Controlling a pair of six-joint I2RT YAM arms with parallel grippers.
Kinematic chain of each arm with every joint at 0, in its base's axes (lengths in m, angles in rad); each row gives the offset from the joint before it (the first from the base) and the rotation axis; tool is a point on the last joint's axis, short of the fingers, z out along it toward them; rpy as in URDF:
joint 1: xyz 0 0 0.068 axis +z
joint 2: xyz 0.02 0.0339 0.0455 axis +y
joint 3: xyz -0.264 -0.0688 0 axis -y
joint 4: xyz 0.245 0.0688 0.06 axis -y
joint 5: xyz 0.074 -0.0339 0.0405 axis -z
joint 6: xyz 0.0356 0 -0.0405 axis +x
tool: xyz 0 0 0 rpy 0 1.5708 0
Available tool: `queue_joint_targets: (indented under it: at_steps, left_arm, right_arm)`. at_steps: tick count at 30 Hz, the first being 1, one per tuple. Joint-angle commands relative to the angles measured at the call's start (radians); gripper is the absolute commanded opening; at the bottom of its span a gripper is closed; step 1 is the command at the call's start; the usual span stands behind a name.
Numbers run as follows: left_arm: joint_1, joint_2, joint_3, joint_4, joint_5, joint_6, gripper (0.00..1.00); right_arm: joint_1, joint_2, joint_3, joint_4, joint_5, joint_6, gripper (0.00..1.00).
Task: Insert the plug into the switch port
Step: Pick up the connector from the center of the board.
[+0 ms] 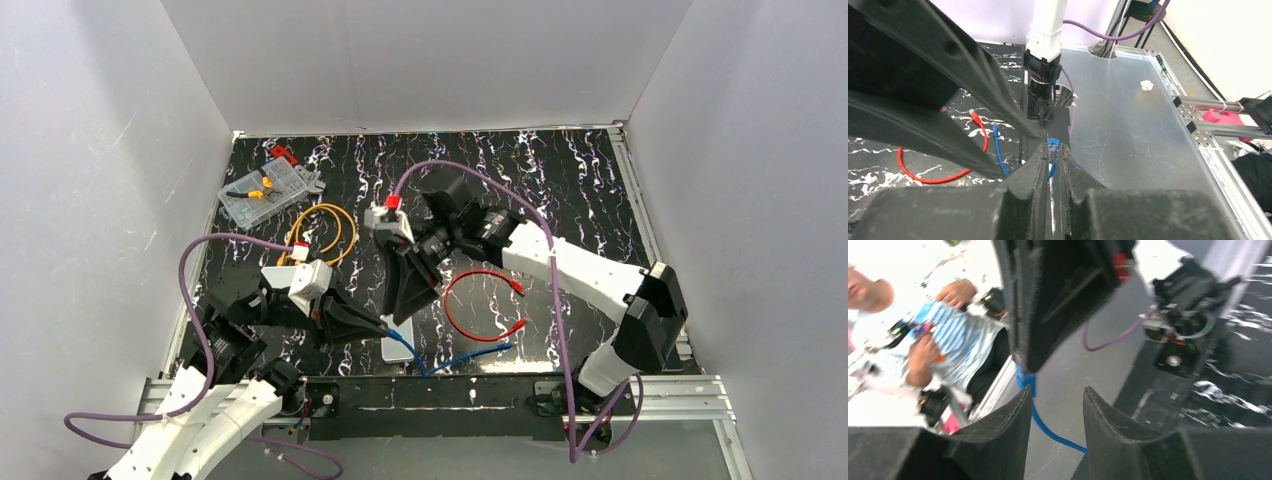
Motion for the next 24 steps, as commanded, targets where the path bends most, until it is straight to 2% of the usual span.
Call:
queue_joint_targets:
  at_steps: [1, 5, 10, 13, 16, 19, 24]
  left_arm:
    - [-0.004, -0.038, -0.02, 0.03, 0.009, -0.054, 0.0]
    - [-0.004, -0.055, -0.036, 0.031, -0.014, -0.066, 0.0]
    - [-0.004, -0.033, -0.035, 0.039, -0.058, -0.117, 0.0]
    - [-0.004, 0.0, -0.017, 0.034, -0.103, -0.157, 0.0]
    - [-0.003, 0.042, 0.014, 0.015, -0.172, -0.197, 0.0]
    - [-0.004, 0.096, 0.05, 0.009, -0.204, -0.262, 0.0]
    - [-0.004, 0.193, 0.118, 0.046, -0.177, -0.356, 0.0]
  right_arm:
    - [-0.092, -0.079, -0.017, -0.073, 0.173, -0.08, 0.5]
    - [-0.114, -0.166, -0.063, -0.163, 0.333, -0.197, 0.65]
    - [-0.114, -0.256, -0.071, -0.273, 0.637, -0.312, 0.73]
    - [-0.115, -0.322, -0.093, -0.243, 0.844, -0.318, 0.74]
    - [-0.115, -0.417, -0.197, -0.121, 0.987, -0.313, 0.76]
    - [-0.115, -0.499, -0.292, -0.028, 1.117, -0.268, 0.84]
    - [-0.114, -0.482, -0.239, -0.178, 1.217, -0.235, 0.88]
